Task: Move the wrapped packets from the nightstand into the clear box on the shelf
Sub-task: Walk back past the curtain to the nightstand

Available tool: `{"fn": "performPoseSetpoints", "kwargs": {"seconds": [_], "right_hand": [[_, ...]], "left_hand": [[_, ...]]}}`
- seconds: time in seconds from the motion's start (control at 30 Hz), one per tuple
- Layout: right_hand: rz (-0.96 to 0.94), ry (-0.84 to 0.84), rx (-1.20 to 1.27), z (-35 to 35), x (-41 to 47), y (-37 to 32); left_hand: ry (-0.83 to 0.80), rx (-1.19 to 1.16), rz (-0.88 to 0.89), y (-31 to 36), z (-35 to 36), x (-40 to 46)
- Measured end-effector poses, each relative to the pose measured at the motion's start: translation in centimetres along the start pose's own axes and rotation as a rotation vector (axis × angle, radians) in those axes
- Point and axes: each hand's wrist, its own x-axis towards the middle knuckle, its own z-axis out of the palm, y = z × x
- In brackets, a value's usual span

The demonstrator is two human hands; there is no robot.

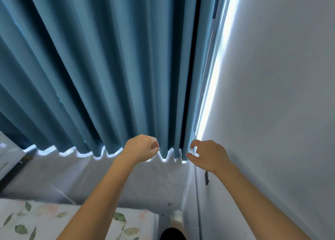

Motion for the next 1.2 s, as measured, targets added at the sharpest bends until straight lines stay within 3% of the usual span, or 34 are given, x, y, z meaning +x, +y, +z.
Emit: {"fn": "performPoseSetpoints", "kwargs": {"seconds": [0.23,0.4,0.63,0.97,1.2], "right_hand": [[-0.078,-0.080,-0.061,-0.9,17.4,1.7],[-0.200,-0.075,-0.122,-2.2,30.2,0.1],[-0.320,-0.173,-0.135,-1.5,42.0,-3.0],[-0.596,-0.321,-0.150,0.8,57.9,-13.6],[-0.930,-0.335,-0.197,2.3,66.9,-25.6]], "left_hand": [[-0.038,-0.017,-0.162,-7.1,-1.3,12.6],[0.055,0.011,-0.304,-12.5,-4.3,20.2],[0.040,-0.017,-0.429,-18.5,-6.8,26.1],[0.022,0.016,-0.707,-29.7,-8.8,31.4],[0.078,0.003,-0.980,-35.8,-11.4,31.0]]}}
